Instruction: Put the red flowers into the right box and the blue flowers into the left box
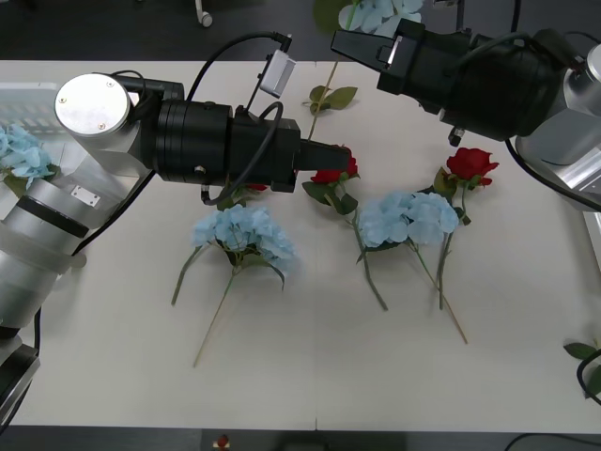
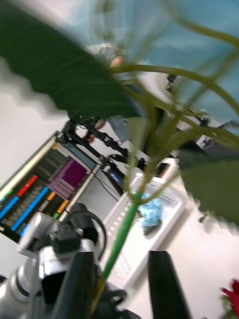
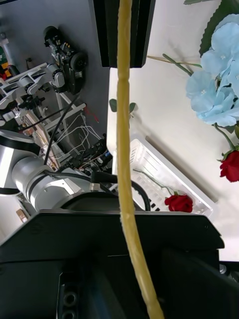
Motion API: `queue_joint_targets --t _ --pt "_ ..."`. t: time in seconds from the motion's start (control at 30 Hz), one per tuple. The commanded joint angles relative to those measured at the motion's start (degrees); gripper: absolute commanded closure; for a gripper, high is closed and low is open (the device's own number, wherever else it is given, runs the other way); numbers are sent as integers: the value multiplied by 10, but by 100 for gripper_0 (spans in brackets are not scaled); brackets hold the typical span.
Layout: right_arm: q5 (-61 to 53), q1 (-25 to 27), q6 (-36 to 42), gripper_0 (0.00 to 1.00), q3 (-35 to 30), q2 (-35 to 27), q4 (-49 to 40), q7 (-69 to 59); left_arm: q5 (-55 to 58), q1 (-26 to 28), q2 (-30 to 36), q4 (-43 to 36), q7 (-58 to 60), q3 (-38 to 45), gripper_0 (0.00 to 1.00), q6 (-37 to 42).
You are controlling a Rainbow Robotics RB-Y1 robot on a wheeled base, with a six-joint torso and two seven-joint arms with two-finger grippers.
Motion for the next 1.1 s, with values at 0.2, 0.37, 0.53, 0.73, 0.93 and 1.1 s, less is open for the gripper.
queue_joint_targets --t 0.2,0.37,0.53,0.73,0.93,1.1 --pt "17 -27 1 4 -6 -37 -12 12 8 -4 12 -20 16 27 100 3" --pt "16 -27 -1 0 -8 -44 -12 20 -4 8 33 -25 17 66 100 40" --pt "11 -28 9 0 -8 -56 -12 23 -50 25 52 -47 25 144 100 105" --pt "13 -32 46 0 -2 -94 -12 -46 -90 47 73 -49 37 256 100 203" --pt "115 -49 99 0 2 -153 -12 -244 -178 61 90 -49 46 394 100 322" --pt "259 -69 183 0 2 -184 -12 -440 -264 74 131 -49 47 477 100 391"
